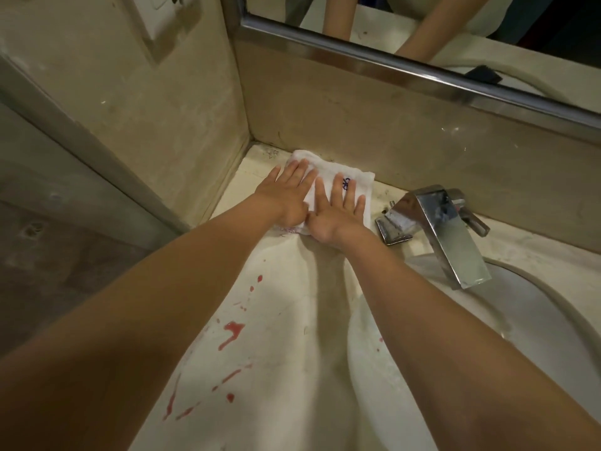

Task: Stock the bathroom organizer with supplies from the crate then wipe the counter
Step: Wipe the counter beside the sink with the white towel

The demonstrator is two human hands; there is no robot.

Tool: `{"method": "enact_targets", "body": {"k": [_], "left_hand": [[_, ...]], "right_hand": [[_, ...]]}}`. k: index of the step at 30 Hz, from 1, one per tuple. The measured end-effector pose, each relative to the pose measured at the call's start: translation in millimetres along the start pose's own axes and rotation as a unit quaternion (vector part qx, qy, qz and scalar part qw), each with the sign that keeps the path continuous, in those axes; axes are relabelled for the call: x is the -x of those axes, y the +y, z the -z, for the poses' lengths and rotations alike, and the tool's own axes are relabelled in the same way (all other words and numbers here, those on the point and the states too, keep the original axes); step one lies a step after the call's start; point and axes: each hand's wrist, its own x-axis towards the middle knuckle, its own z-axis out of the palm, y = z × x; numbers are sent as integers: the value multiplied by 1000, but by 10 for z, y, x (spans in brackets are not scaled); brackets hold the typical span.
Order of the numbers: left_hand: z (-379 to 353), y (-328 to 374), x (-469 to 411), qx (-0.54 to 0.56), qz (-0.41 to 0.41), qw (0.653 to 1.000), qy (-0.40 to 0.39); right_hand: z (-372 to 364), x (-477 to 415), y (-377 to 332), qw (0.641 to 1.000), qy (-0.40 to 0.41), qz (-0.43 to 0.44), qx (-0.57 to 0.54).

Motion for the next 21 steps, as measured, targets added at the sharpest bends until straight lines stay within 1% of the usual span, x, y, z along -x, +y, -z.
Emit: {"method": "enact_targets", "body": {"k": [7,21], "left_hand": [[-116,-164,280,-2,2,1000,-11],[-404,-457,868,-16,35,999,-29]], "right_hand": [[-142,114,-204,1000,-13,9,19],[-477,474,-645,998,-26,39,39]]}}
